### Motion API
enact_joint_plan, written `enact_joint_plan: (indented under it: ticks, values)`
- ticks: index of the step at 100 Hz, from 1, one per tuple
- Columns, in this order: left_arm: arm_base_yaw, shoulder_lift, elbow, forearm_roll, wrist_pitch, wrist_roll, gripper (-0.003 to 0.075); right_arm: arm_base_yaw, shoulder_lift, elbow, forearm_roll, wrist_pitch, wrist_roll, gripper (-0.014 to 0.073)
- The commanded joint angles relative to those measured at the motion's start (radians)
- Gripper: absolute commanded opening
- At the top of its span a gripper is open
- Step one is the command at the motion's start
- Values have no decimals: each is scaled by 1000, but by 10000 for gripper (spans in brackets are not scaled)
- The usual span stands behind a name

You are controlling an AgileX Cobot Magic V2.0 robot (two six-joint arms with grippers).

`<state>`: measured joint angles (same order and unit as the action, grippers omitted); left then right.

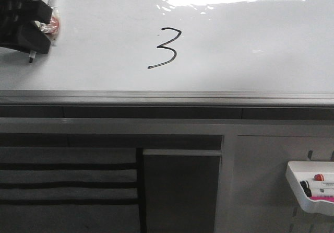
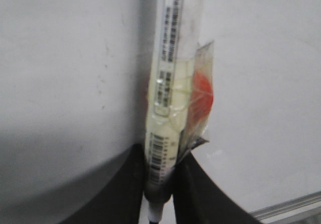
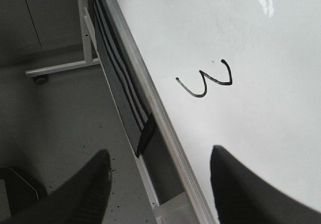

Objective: Write number 3 on whiteboard

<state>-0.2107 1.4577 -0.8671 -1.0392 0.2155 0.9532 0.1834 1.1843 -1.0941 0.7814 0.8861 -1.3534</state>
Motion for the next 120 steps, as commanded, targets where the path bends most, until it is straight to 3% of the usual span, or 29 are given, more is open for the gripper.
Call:
enact_joint_plan:
  ticks: [1,24,53,65,80,90,101,109,120]
  values:
    - [6,-22,-27,-9,-58,-11,99,-6,-25,-22,45,-28,22,388]
    - [6,-22,-27,-7,-55,-11,269,-6,-25,-22,47,-28,66,388]
    - [6,-74,-29,54,16,-11,283,-8,-53,-22,23,-40,149,388]
    - [6,-153,-29,172,102,-11,283,-22,-115,-22,-73,-55,253,388]
    - [6,-282,-29,309,242,-25,284,-67,-212,-22,-275,-48,539,388]
    - [6,-392,-30,507,346,-164,284,-105,-268,-22,-436,-6,771,388]
    - [6,-508,-30,835,431,-480,285,-147,-315,-5,-541,44,1028,388]
    - [6,-595,-26,1032,447,-733,285,-166,-351,52,-541,17,1084,383]
    - [6,-712,40,1146,365,-895,283,-166,-417,180,-525,-117,1102,327]
